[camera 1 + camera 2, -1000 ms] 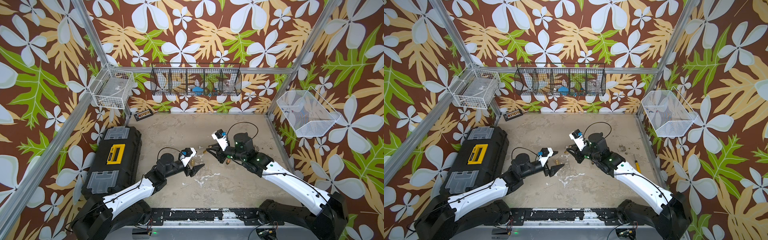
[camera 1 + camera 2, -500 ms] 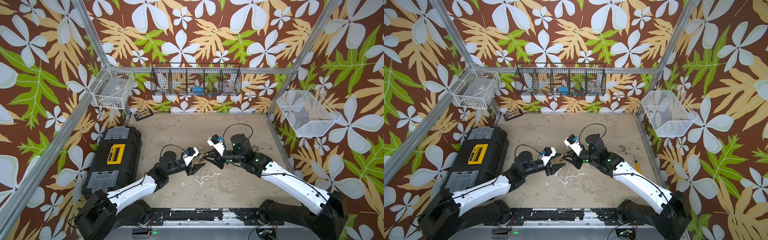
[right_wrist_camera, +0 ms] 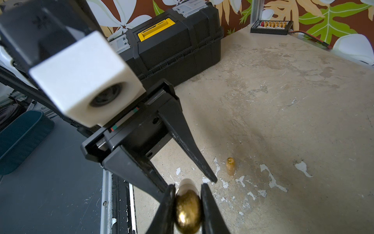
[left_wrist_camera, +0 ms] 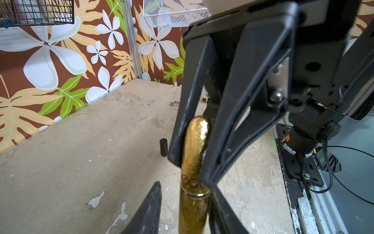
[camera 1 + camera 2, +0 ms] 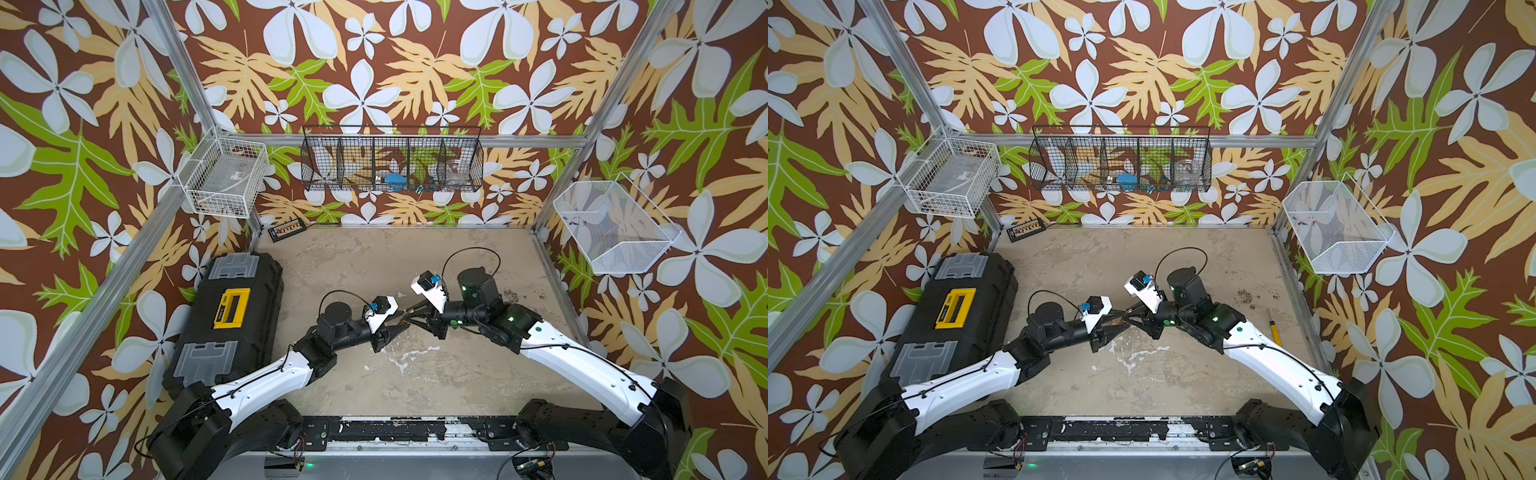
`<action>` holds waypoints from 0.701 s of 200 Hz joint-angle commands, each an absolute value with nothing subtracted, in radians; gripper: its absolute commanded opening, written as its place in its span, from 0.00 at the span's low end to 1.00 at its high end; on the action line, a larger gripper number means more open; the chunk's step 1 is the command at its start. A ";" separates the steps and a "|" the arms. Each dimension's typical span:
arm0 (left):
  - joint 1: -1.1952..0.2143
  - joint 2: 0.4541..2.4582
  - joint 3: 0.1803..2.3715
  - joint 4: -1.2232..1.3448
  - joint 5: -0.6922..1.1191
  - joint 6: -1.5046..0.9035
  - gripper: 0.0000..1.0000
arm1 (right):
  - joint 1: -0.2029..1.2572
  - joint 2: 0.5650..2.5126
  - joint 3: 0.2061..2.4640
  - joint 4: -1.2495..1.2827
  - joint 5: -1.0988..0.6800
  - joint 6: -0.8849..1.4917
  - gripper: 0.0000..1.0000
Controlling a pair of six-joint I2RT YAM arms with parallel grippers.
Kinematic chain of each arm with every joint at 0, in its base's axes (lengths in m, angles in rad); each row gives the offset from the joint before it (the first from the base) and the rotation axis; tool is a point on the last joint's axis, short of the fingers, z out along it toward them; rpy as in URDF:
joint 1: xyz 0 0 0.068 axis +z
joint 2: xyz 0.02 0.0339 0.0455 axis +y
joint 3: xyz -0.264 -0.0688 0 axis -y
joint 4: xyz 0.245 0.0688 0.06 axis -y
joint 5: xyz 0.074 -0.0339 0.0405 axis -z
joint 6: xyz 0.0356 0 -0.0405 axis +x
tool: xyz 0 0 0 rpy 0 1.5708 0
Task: Open the lipstick cap
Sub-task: Open the cover of the lipstick.
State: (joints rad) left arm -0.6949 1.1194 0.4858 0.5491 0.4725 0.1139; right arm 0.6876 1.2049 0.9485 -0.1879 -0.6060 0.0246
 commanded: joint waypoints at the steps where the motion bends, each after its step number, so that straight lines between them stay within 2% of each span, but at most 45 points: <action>1: -0.695 1.114 0.492 0.558 0.493 0.124 0.37 | 0.688 1.208 0.954 -0.186 -0.621 0.024 0.21; 29: -0.695 1.117 0.492 0.557 0.498 0.127 0.29 | 0.690 1.207 0.956 -0.183 -0.616 0.025 0.21; 93: -0.694 1.119 0.493 0.551 0.509 0.135 0.19 | 0.689 1.209 0.955 -0.180 -0.611 0.028 0.21; 140: -0.695 1.118 0.494 0.545 0.508 0.141 0.14 | 0.692 1.205 0.951 -0.177 -0.611 0.032 0.21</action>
